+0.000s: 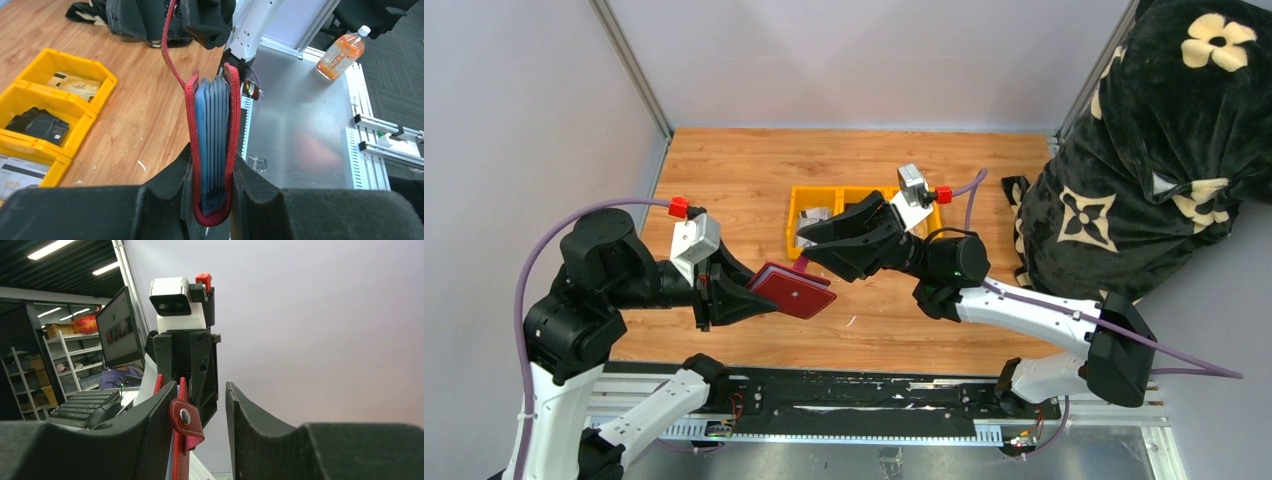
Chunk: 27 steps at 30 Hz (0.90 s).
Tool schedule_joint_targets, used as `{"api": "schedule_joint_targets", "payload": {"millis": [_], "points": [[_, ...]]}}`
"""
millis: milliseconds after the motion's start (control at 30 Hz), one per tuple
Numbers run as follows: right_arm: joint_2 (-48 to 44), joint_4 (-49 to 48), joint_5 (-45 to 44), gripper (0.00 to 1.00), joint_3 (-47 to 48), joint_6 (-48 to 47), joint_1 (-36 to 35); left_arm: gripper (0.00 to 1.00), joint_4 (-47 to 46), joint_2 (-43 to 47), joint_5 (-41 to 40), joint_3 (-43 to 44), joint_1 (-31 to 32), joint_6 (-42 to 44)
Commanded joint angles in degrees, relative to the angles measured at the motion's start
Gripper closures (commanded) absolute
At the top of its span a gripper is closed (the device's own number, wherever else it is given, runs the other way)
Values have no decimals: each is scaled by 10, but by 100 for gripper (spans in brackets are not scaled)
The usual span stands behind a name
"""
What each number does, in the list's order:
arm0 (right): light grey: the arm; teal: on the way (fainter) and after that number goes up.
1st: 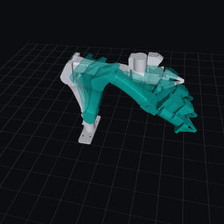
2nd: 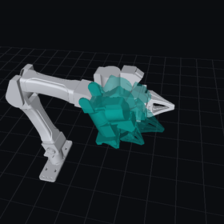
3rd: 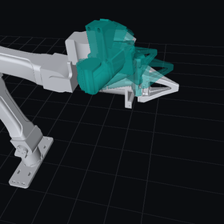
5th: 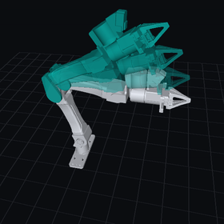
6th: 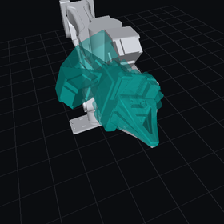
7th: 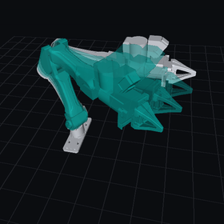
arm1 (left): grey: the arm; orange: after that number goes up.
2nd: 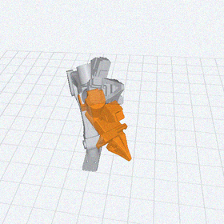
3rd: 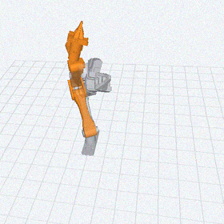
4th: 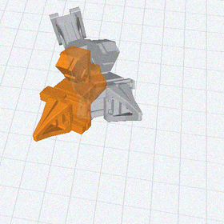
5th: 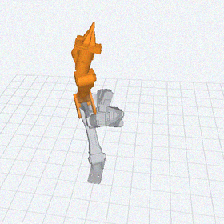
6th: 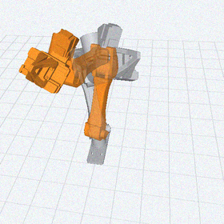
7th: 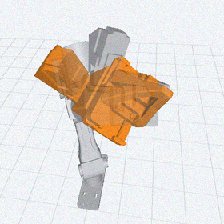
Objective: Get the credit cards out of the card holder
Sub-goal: Open the card holder at the center of the board.
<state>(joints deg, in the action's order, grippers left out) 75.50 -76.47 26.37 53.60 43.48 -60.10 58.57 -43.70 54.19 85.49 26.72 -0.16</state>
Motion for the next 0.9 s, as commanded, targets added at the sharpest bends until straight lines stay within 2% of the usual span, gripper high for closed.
{"api": "schedule_joint_targets", "payload": {"millis": [0, 133, 300, 333, 433, 467, 567, 633, 700, 733, 867], "points": [[-15, 40, -3, 57, -6, -49, -16, 100, -8, -1, 5, 20, 3, 0], [-16, 55, -18, 69, 4, -70, -22, 100, -8, -2, 9, 22, 2, -4], [-30, 73, -38, 97, 12, -70, -22, 100, -9, 4, 2, 18, 3, 1], [-38, 82, -44, 100, 11, -72, -22, 100, -9, 7, 1, 13, 3, 13], [-60, 107, -43, 100, 12, -73, -22, 97, -8, 15, -7, -4, 3, 25], [-65, 121, -39, 100, 17, -73, -22, 89, -8, 18, -9, -10, 3, 29], [-75, 177, -15, 100, 39, -76, -25, 36, -8, 26, -16, -29, 3, 43], [-81, 218, -1, 100, 52, -90, -29, 15, -8, 29, -20, -36, 3, 43], [-88, 263, 4, 100, 60, -112, -35, 3, -8, 31, -16, -39, 3, 37], [-93, 282, 5, 100, 64, -124, -38, 1, -8, 31, -12, -39, 3, 35], [-101, 362, -1, 100, 88, -171, -51, 0, -8, 33, -6, -44, 3, 35]]}}
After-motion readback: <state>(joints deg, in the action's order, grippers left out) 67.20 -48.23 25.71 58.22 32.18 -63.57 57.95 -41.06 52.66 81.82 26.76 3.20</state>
